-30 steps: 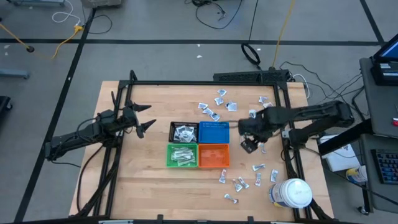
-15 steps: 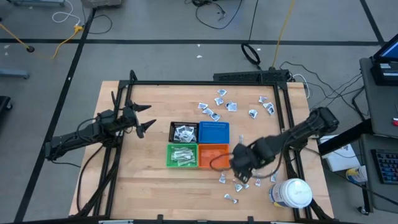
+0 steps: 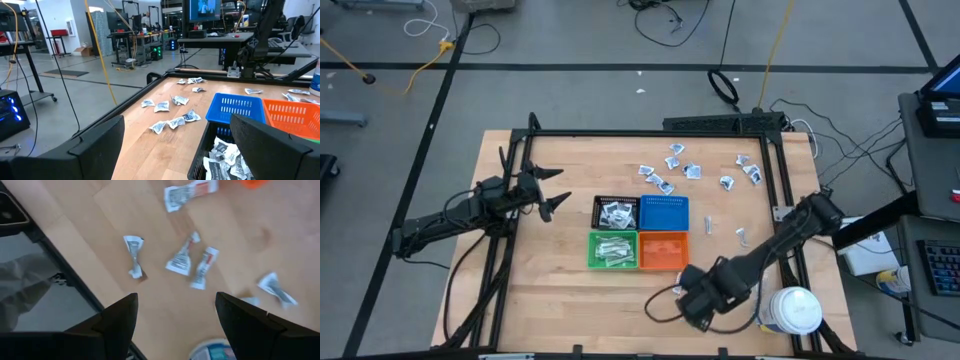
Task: Pick & Place First Aid Supplies
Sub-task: Put the ointment pack into the orange bin
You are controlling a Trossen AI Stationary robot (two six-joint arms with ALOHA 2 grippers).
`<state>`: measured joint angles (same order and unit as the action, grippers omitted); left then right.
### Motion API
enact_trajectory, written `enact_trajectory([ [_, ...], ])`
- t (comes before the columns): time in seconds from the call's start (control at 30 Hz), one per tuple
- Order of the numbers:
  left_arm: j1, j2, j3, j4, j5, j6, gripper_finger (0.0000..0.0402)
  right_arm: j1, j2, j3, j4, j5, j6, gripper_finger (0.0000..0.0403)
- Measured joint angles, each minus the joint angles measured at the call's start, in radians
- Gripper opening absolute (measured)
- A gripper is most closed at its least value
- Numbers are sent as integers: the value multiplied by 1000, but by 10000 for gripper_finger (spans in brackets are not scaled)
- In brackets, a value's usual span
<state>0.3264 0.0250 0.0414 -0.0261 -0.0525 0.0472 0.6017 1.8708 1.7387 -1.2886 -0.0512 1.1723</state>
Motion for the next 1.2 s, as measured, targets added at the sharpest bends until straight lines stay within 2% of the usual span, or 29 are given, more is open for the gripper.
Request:
enact_trajectory([
  [0.17,0,0,0,0,0,0,365,15,85,0,89,-1,-24,263],
  [0.43,0,0,0,0,0,0,365,24,172,0,113,-4,-59,263],
  [1.03,0,0,0,0,0,0,365,62,304,-1,258,-28,-128,262],
  [1.2,0,0,0,0,0,0,365,59,321,-1,279,-31,-149,243],
])
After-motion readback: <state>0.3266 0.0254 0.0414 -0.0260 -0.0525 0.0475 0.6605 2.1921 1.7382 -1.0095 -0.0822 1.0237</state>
